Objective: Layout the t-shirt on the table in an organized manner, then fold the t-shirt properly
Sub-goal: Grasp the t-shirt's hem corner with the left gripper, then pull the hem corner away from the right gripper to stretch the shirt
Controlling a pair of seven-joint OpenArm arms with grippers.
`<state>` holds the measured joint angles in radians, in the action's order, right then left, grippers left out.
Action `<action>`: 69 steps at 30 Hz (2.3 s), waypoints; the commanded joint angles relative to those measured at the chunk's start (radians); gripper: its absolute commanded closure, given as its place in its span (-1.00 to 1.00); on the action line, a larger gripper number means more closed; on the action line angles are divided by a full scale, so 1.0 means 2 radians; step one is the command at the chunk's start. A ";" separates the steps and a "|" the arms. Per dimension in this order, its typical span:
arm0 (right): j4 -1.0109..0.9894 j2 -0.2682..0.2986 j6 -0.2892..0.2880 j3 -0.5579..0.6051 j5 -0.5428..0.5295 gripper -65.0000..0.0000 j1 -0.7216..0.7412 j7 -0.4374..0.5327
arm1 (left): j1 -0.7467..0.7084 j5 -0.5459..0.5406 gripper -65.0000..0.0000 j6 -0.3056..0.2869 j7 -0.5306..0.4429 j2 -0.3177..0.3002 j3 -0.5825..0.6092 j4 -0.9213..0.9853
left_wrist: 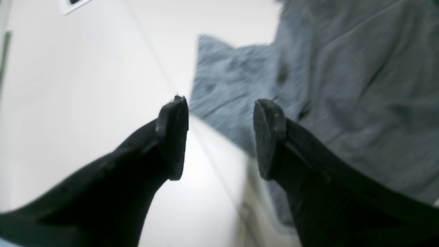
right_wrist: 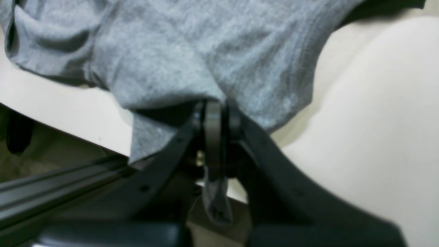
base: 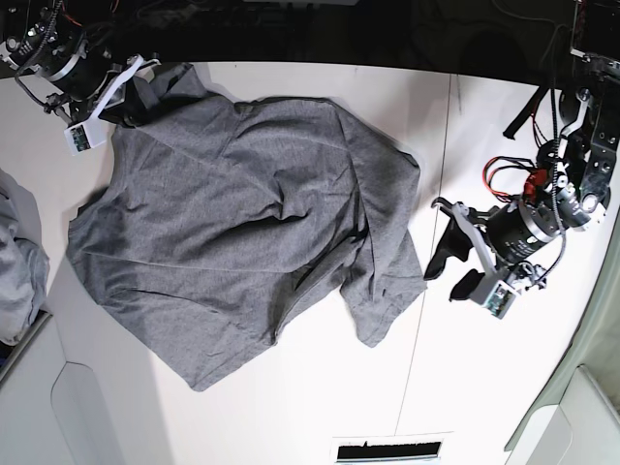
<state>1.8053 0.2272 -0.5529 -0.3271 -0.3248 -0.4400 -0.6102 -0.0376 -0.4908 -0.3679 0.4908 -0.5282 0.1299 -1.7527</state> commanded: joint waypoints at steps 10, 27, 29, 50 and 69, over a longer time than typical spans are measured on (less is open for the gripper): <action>0.008 0.005 -0.001 -0.003 -0.008 1.00 0.000 0.009 | 0.101 -0.016 -0.02 0.003 -0.007 0.099 -0.005 0.192; 0.008 0.005 -0.001 -0.003 -0.008 1.00 0.000 0.009 | 0.118 -0.045 -0.02 -0.037 0.007 0.135 0.016 0.240; 0.008 0.005 -0.001 -0.003 -0.008 1.00 0.000 0.009 | 0.118 -0.023 -0.01 -0.037 0.004 0.135 0.034 0.240; 0.008 0.006 -0.001 -0.003 -0.008 1.00 0.001 0.013 | 0.065 -0.067 1.00 -0.022 0.053 0.008 -0.048 0.066; 0.008 0.005 0.000 -0.003 -0.009 0.90 0.009 0.015 | -0.208 -0.210 0.07 -0.071 0.070 0.060 -0.298 0.024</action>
<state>1.8053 0.2295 -0.5537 -0.3271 -0.3290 -0.4236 -0.6025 -0.4583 -0.8898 -0.5030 0.6533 -0.3916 -0.4576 -1.6878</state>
